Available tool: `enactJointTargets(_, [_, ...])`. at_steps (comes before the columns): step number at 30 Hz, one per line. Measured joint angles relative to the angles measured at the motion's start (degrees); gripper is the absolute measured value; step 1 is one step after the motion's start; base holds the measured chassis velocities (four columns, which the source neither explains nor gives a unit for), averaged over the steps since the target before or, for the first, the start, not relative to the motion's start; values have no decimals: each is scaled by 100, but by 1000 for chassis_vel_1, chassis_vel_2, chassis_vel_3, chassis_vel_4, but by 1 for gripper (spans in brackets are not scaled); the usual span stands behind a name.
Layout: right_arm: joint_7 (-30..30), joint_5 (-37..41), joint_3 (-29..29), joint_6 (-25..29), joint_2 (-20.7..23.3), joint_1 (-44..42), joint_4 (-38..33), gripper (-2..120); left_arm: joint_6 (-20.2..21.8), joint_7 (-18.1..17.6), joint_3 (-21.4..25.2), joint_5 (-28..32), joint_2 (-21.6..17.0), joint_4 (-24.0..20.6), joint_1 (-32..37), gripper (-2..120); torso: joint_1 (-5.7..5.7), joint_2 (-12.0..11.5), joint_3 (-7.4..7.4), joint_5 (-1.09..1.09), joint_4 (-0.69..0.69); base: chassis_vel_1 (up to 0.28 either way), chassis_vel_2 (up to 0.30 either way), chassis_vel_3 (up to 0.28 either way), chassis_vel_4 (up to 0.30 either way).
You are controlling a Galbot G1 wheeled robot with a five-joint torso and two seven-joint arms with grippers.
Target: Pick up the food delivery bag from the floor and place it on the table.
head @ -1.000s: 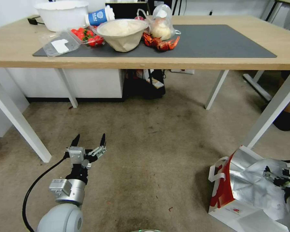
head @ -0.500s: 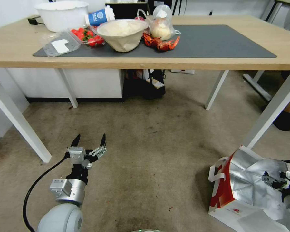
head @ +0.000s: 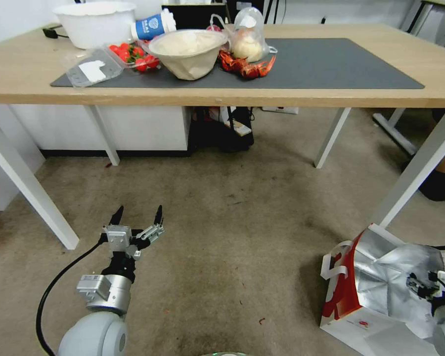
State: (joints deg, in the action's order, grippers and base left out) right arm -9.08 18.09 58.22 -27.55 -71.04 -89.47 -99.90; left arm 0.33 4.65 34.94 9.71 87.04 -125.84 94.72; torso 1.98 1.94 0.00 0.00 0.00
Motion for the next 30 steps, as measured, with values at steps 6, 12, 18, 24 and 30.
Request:
enactJointTargets(6, [18, 21, -1, 8, -7, -12, -29, 41, -1, 7, -6, 0, 3, 0, -2, 100, 0, 0, 0, 0, 0, 0, 0, 0, 0])
enactJointTargets(12, [37, 25, 4, 17, -10, -48, -82, 16, -5, 9, -3, 0, -6, 0, -2, 100, 0, 1, 0, 0, 0, 0, 0, 0, 0])
enactJointTargets(18, [104, 89, 31, 31, -17, -117, -217, 0, -5, 9, -4, 2, -9, -1, -5, 100, 0, 1, 0, 0, 0, 0, 0, 0, 0])
enactJointTargets(24, [244, 149, 79, 32, -37, -215, -552, 0, -5, 9, -6, 6, -11, -1, -17, 100, 0, 1, 0, 1, 0, 0, 0, 0, 0])
enactJointTargets(30, [545, 311, 117, -42, -44, -376, -1124, 0, -2, 8, -3, 12, -17, -2, -35, 100, 0, 1, 0, -1, 0, 0, 0, 0, 0])
